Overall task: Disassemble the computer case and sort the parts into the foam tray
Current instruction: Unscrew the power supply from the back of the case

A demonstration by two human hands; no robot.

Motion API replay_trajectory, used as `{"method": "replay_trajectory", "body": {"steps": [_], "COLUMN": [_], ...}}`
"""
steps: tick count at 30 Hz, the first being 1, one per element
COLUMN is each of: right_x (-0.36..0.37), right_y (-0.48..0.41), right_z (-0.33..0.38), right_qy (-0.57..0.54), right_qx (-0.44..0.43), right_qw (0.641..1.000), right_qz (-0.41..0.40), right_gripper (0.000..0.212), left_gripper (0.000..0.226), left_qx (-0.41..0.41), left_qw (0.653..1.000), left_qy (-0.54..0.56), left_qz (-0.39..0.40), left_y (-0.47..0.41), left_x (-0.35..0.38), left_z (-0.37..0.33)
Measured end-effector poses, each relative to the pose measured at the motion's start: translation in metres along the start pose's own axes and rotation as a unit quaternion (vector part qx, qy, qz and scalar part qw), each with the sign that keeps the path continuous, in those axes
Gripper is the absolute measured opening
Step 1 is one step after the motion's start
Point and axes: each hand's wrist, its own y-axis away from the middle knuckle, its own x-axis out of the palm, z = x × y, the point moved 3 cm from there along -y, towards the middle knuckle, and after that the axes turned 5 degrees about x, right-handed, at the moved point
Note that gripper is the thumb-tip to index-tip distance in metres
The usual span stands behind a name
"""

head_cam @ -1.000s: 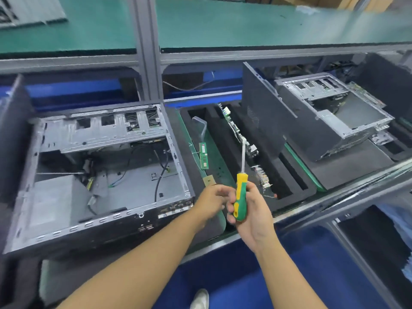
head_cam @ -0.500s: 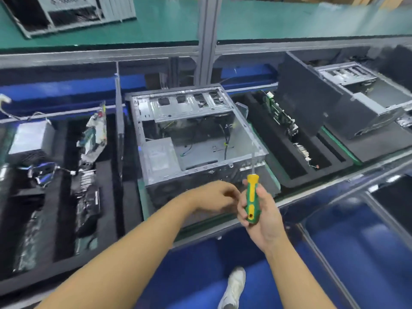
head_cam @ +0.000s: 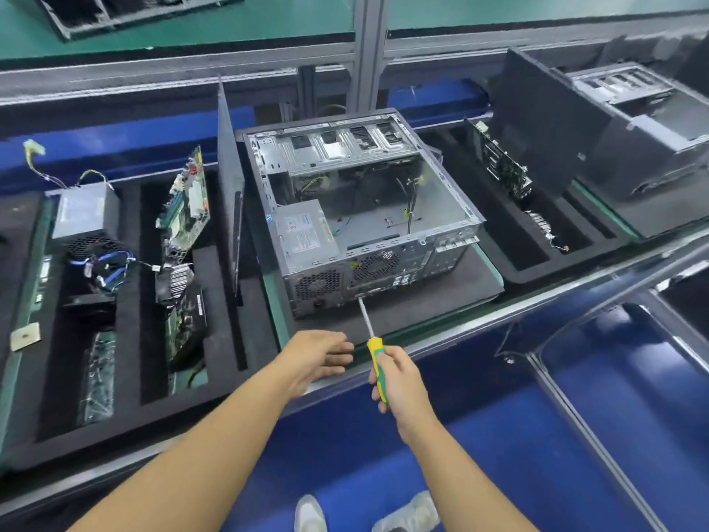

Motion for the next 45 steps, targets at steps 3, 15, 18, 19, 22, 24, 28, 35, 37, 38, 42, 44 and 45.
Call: {"method": "replay_trajectory", "body": {"steps": [3, 15, 18, 19, 22, 24, 28, 35, 37, 38, 42, 44, 45], "right_x": [0.011, 0.028, 0.028, 0.028, 0.028, 0.024, 0.019, 0.019, 0.024, 0.026, 0.029, 0.025, 0.022], "right_y": [-0.002, -0.019, -0.021, -0.021, -0.021, -0.022, -0.028, -0.035, -0.034, -0.033, -0.032, -0.034, -0.035], "right_z": [-0.007, -0.003, -0.002, -0.003, -0.003, -0.005, -0.010, -0.016, -0.017, -0.019, -0.023, -0.024, -0.025], "right_qy": [0.023, 0.034, 0.033, 0.028, 0.030, 0.094, 0.201, -0.102, -0.057, -0.067, -0.196, -0.206, -0.208], "right_qx": [0.012, 0.028, 0.038, 0.043, 0.054, 0.034, -0.022, 0.134, 0.114, 0.120, 0.202, 0.201, 0.192], "right_qw": [1.000, 0.999, 0.999, 0.998, 0.998, 0.993, 0.977, 0.984, 0.991, 0.990, 0.948, 0.938, 0.938], "right_qz": [0.002, -0.018, -0.020, -0.020, -0.030, -0.056, -0.069, 0.065, 0.033, 0.032, 0.152, 0.194, 0.202], "right_gripper": [0.021, 0.026, 0.028, 0.028, 0.029, 0.033, 0.039, 0.020, 0.025, 0.026, 0.035, 0.038, 0.037], "left_gripper": [0.023, 0.013, 0.017, 0.018, 0.021, 0.022, 0.021, 0.015, 0.028, 0.034, 0.044, 0.044, 0.043], "left_qx": [-0.001, 0.022, 0.020, 0.020, 0.046, 0.078, 0.245, 0.583, 0.539, 0.499, 0.347, 0.360, 0.369], "left_qw": [0.999, 0.993, 0.993, 0.993, 0.989, 0.976, 0.875, 0.625, 0.608, 0.615, 0.664, 0.652, 0.648], "left_qy": [0.054, 0.056, 0.045, 0.037, -0.052, -0.141, -0.383, -0.476, -0.541, -0.576, -0.654, -0.657, -0.656], "left_qz": [0.007, -0.105, -0.106, -0.108, -0.128, -0.145, -0.166, -0.207, -0.219, -0.202, -0.106, -0.113, -0.118], "left_y": [-0.008, -0.028, -0.030, -0.030, -0.027, -0.021, -0.001, 0.016, 0.006, -0.001, -0.025, -0.026, -0.025], "left_x": [0.018, 0.024, 0.022, 0.021, 0.017, 0.015, 0.009, -0.005, -0.011, -0.013, -0.020, -0.022, -0.022], "left_z": [0.017, 0.019, 0.022, 0.022, 0.019, 0.011, -0.016, -0.115, -0.136, -0.142, -0.145, -0.140, -0.138]}}
